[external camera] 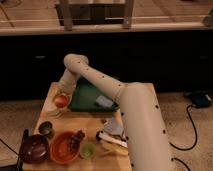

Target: Place apple in paper cup

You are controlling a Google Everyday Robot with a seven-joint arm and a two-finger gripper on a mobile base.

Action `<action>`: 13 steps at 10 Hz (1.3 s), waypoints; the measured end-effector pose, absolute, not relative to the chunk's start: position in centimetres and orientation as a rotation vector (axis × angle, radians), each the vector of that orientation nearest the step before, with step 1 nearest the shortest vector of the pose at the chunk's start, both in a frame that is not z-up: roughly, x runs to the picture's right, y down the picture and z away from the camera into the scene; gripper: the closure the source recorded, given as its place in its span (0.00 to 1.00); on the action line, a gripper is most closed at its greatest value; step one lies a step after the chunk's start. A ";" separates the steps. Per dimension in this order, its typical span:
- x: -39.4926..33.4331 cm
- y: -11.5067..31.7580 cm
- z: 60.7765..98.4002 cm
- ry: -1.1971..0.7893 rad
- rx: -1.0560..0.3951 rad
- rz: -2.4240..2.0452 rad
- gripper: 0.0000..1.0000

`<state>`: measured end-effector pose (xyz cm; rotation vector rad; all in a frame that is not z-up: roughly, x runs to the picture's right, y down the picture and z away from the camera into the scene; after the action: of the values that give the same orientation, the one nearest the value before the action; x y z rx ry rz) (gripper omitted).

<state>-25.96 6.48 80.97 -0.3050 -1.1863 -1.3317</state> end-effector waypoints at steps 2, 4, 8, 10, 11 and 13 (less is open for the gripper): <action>-26.8 5.7 81.0 -1.176 -0.312 -1.347 0.96; -27.5 5.0 80.9 -1.170 -0.324 -1.372 0.96; -29.0 4.1 80.9 -1.166 -0.328 -1.406 0.96; -29.4 3.9 80.9 -1.174 -0.330 -1.420 0.83; -29.6 4.0 80.9 -1.179 -0.327 -1.424 0.75; -29.5 4.1 80.8 -1.185 -0.327 -1.425 0.52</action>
<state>-29.51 4.07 80.84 -0.3273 -1.1846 -1.4251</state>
